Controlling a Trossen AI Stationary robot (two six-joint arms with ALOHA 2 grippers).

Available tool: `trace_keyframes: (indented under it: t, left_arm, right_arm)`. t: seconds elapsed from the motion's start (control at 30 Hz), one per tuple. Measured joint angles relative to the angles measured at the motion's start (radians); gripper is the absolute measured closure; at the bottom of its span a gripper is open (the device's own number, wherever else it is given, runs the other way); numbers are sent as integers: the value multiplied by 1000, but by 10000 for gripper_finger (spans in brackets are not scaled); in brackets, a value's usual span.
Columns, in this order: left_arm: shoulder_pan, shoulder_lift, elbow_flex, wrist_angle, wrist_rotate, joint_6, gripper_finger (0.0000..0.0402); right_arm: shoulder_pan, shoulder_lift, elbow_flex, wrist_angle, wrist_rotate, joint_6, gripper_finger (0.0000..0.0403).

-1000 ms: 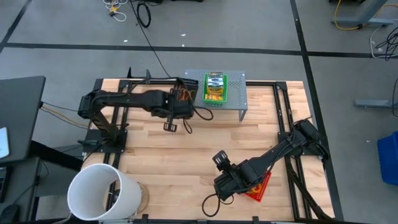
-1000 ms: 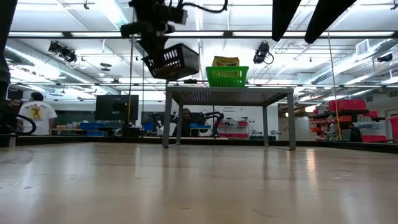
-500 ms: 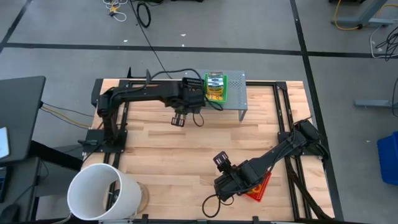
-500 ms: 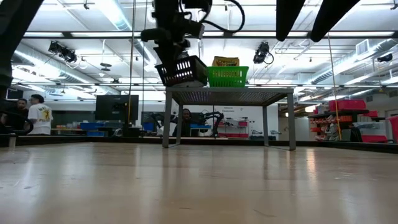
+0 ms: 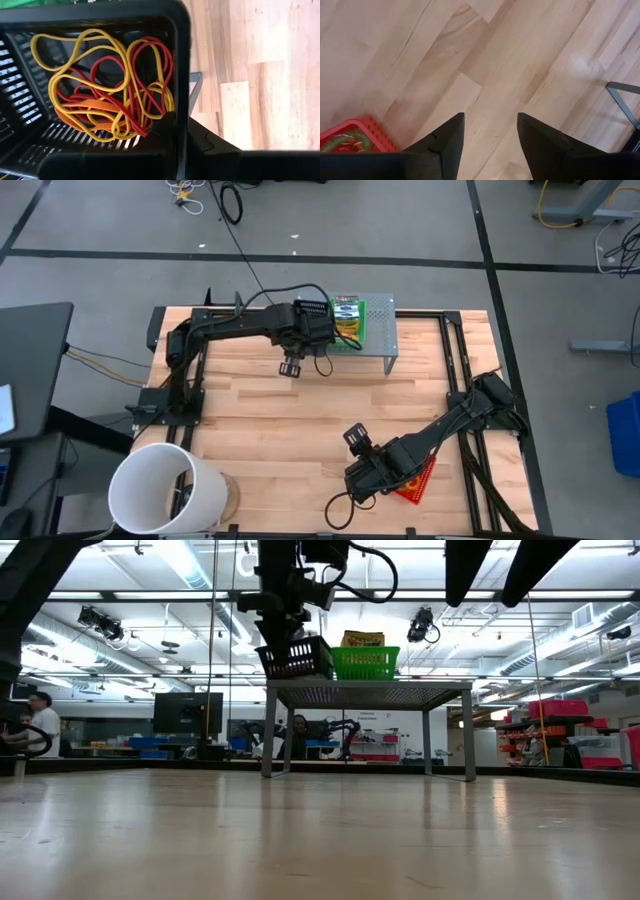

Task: Pick & Place Office Desk Supplies
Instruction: Put the black bin on the shelf, then put the red bin on the shelf

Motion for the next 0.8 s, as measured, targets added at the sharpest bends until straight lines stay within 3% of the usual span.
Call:
trace_keyframes:
  t: [0.33,0.8]
  left_arm:
    - [-9,-2,-1,-2,-75,31,344]
    - [-35,-10,178,-9,-39,50,213]
  right_arm:
    - [0,0,0,0,0,6,213]
    - [0,0,0,-2,-14,29,213]
